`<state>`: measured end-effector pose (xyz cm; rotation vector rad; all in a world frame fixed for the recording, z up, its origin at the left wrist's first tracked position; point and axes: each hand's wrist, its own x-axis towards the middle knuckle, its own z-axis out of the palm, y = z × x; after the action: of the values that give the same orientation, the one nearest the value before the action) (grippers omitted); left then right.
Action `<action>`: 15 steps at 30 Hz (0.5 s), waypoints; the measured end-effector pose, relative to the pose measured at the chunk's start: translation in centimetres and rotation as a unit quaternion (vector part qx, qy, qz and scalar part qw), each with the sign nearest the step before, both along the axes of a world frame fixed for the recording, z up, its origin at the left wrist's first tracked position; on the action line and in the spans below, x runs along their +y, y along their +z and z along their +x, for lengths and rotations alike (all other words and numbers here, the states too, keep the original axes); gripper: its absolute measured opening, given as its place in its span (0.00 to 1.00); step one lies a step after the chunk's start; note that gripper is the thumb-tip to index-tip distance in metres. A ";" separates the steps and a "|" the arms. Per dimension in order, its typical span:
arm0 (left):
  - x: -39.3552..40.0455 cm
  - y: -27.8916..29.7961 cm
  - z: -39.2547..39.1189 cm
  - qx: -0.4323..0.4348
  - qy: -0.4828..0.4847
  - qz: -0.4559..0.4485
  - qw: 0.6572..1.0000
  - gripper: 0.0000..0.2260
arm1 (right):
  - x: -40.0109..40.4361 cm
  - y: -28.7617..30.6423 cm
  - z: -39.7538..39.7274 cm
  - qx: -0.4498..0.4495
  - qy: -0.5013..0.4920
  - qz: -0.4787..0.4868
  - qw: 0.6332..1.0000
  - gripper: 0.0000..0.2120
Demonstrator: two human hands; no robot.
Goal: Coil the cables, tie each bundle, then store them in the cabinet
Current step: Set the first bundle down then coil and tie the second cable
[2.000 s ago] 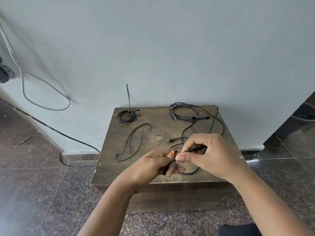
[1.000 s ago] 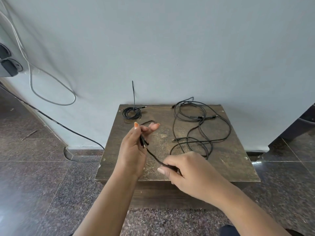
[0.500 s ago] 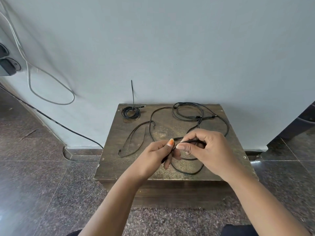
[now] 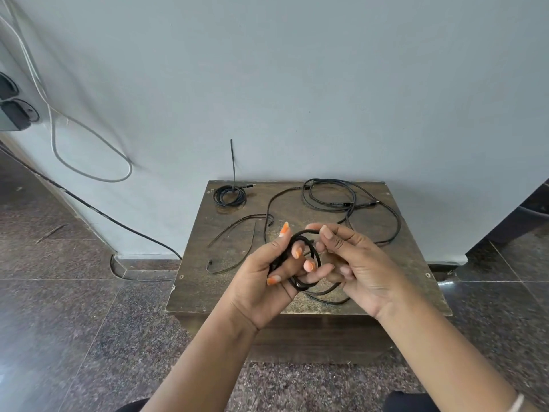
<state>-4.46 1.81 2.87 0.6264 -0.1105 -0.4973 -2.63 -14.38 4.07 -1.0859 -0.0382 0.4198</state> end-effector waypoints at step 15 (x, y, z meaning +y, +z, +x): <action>-0.7 -0.6 0.1 -0.009 0.129 -0.011 0.992 0.15 | 1.8 -1.8 -1.0 -0.240 0.045 -0.506 0.827 0.17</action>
<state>-4.32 1.08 2.31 0.6142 -0.0506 -0.2403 -3.60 -12.61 2.28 -2.2408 -0.3467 0.2204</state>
